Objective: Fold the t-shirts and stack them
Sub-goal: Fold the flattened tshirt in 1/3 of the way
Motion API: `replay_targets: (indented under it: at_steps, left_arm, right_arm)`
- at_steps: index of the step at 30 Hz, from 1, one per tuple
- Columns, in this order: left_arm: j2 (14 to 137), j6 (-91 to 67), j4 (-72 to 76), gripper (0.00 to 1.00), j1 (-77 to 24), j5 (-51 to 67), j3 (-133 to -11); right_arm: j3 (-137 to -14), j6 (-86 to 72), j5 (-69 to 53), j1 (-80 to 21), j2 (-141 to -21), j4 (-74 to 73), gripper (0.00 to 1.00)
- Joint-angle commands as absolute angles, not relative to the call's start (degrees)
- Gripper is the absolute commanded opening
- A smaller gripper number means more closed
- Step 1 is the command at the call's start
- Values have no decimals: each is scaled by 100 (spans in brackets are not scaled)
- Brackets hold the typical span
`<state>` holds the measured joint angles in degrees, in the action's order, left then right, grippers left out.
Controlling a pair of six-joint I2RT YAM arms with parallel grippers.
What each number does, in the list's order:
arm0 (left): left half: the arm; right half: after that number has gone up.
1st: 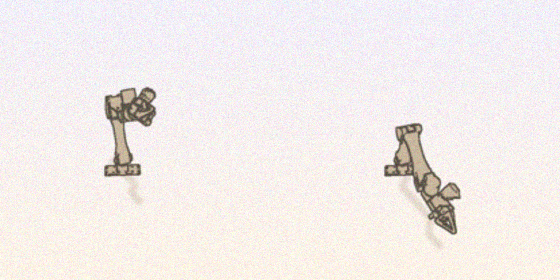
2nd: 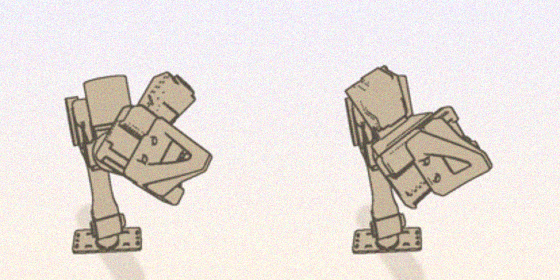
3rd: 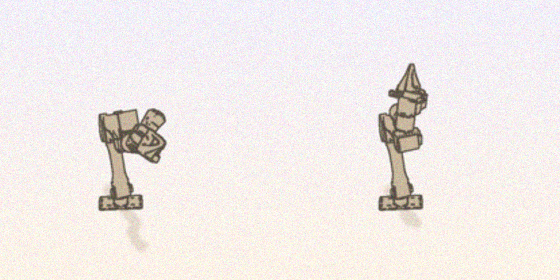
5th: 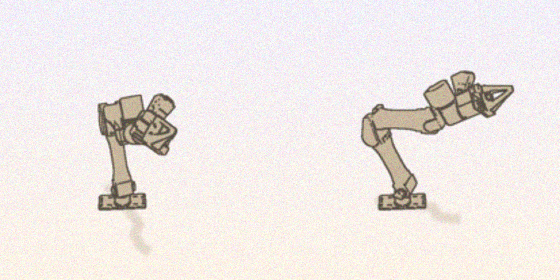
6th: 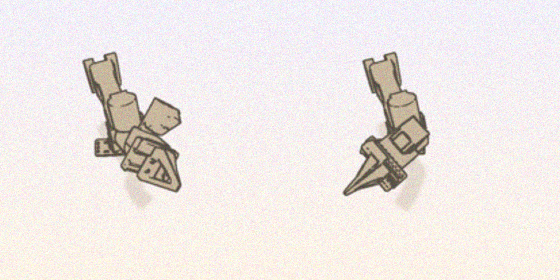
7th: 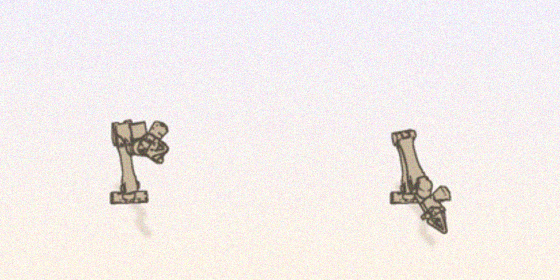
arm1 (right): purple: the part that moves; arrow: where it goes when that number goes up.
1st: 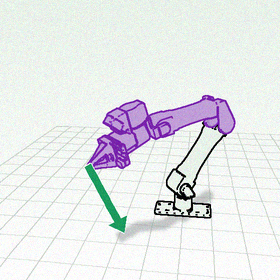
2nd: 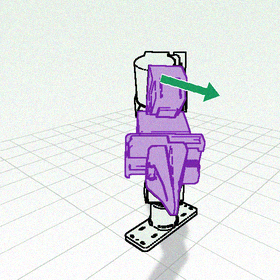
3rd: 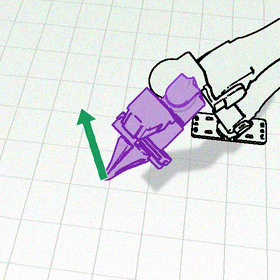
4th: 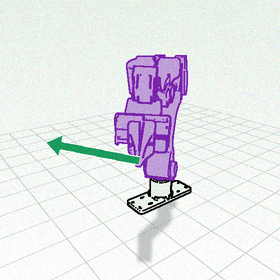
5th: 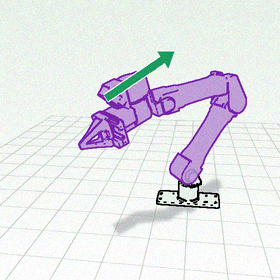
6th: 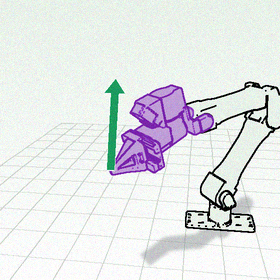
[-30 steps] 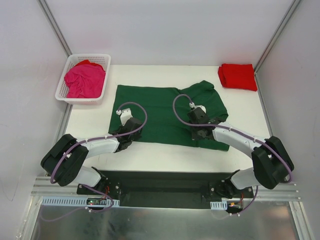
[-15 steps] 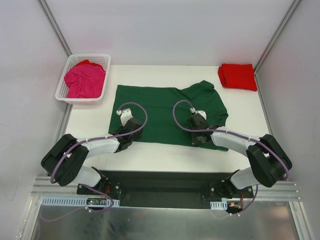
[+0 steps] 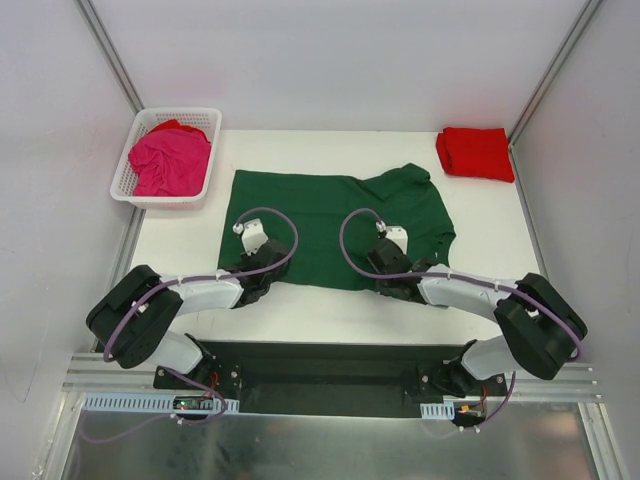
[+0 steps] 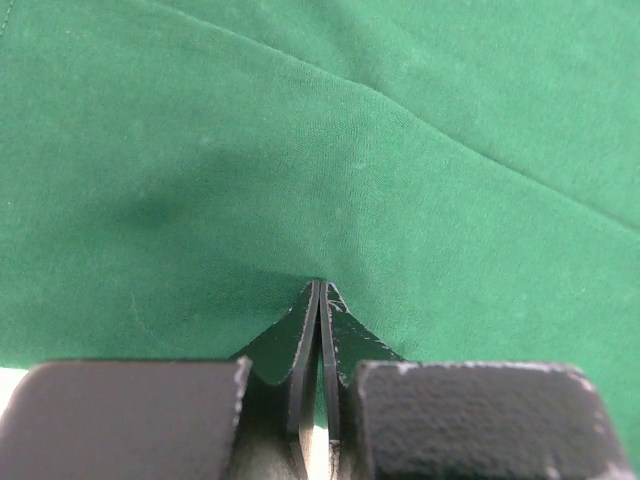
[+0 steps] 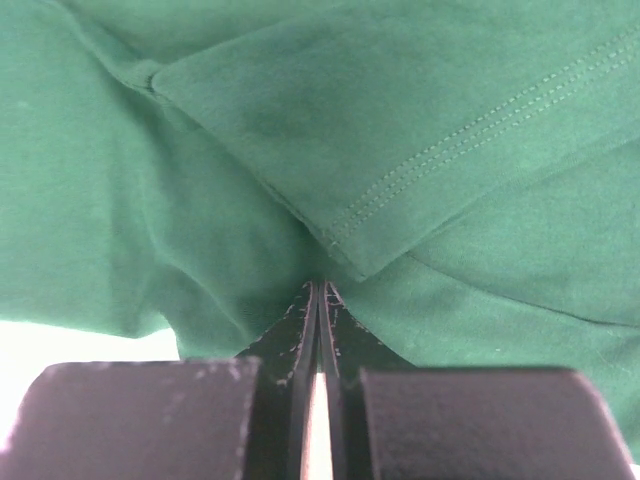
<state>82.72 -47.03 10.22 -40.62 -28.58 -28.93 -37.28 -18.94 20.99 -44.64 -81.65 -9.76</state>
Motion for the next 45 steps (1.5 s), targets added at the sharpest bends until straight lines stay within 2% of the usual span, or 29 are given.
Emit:
replay_targets:
  at_steps: [1, 12, 22, 28, 35, 45]
  left_arm:
    - [8719, -5097, -158, 0, -4289, -2364, -2347]
    - [8631, -5984, -141, 0, -4737, -2347, -1741]
    - [7595, -6548, -158, 0, -5282, -2294, -1099]
    - [7585, -6758, -272, 0, -5467, -2285, -1063]
    - [7322, -6672, -641, 0, -5555, -2513, -1300]
    - [6452, -6363, -2073, 0, -5590, -2690, -1916]
  right_arm:
    - [-3384, -2408, 1643, -4833, -8455, -1687, 1]
    - [-2927, -3146, 1582, -5159, -8113, -1881, 1]
    - [-2277, -3357, 1459, -5177, -6734, -2276, 1]
    - [-2162, -3498, 1292, -5194, -6144, -2592, 1]
    - [-2601, -3445, 1721, -5370, -5968, -2987, 1]
    - [-3577, -2988, 2153, -5388, -6337, -3331, 7]
